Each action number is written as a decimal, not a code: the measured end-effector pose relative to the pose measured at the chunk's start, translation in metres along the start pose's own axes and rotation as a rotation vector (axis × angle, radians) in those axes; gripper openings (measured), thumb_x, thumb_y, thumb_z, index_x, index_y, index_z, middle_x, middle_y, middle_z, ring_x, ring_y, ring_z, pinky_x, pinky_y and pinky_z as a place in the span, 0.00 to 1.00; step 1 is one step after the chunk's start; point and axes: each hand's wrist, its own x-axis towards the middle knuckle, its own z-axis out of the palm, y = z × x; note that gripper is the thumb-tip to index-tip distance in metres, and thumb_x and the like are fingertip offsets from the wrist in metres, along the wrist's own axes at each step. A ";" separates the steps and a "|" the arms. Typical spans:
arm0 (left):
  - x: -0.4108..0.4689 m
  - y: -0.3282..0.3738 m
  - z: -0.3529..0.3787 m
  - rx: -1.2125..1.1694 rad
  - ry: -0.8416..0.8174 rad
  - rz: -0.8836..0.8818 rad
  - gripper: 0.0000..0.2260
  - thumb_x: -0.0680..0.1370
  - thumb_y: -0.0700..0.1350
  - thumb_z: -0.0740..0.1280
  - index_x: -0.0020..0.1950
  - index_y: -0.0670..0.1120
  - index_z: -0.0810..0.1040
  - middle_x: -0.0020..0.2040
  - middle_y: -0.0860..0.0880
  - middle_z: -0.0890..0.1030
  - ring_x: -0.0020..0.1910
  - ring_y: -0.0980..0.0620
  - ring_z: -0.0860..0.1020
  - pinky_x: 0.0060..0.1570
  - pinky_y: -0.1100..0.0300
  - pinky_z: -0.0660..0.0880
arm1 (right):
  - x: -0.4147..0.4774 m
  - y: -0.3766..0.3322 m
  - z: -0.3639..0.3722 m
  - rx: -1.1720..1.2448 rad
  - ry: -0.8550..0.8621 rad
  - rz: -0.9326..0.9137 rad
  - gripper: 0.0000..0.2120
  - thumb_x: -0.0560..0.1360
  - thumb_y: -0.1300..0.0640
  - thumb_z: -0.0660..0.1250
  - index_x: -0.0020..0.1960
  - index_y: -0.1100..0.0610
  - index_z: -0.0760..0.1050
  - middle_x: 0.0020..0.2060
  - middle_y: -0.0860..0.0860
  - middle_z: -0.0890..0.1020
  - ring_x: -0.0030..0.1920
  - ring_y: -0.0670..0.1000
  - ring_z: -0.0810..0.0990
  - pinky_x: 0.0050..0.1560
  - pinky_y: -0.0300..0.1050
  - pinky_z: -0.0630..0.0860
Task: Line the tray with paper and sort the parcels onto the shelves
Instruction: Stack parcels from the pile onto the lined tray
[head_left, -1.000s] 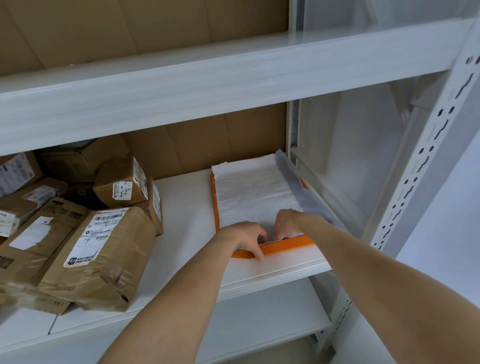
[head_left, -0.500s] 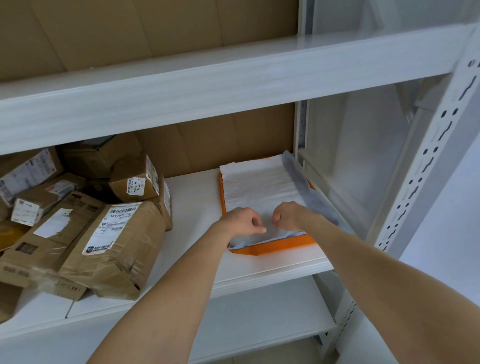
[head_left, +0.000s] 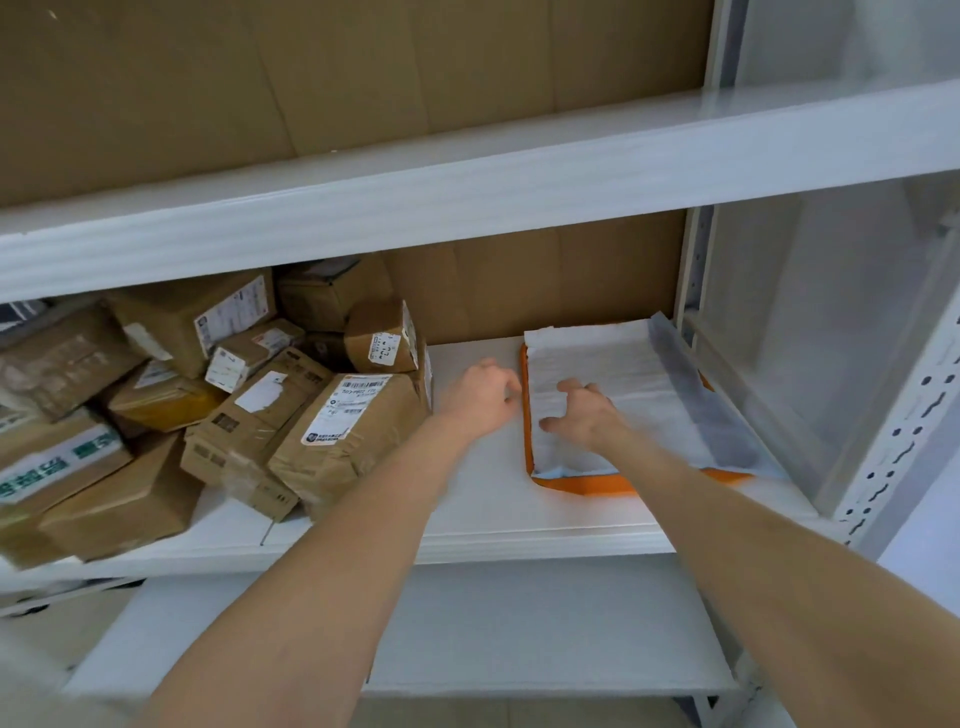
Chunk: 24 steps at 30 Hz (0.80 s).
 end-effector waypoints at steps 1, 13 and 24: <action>-0.002 -0.007 -0.006 0.008 0.033 -0.016 0.11 0.79 0.45 0.62 0.60 0.50 0.78 0.63 0.46 0.74 0.65 0.48 0.71 0.58 0.54 0.70 | -0.001 -0.007 0.003 0.019 -0.008 0.000 0.32 0.76 0.48 0.69 0.75 0.52 0.59 0.71 0.56 0.64 0.69 0.60 0.67 0.67 0.55 0.70; -0.005 -0.115 -0.057 0.030 0.090 -0.158 0.13 0.79 0.47 0.62 0.63 0.50 0.76 0.62 0.45 0.71 0.60 0.44 0.74 0.56 0.50 0.74 | 0.013 -0.088 0.031 0.248 0.013 0.024 0.35 0.74 0.46 0.70 0.74 0.58 0.61 0.71 0.59 0.66 0.70 0.58 0.66 0.69 0.52 0.67; -0.003 -0.216 -0.062 -0.325 -0.095 -0.414 0.17 0.77 0.47 0.66 0.62 0.38 0.72 0.61 0.40 0.76 0.59 0.42 0.74 0.49 0.55 0.71 | 0.010 -0.168 0.092 0.689 -0.167 0.252 0.53 0.63 0.29 0.71 0.78 0.49 0.49 0.77 0.56 0.58 0.72 0.66 0.63 0.64 0.67 0.68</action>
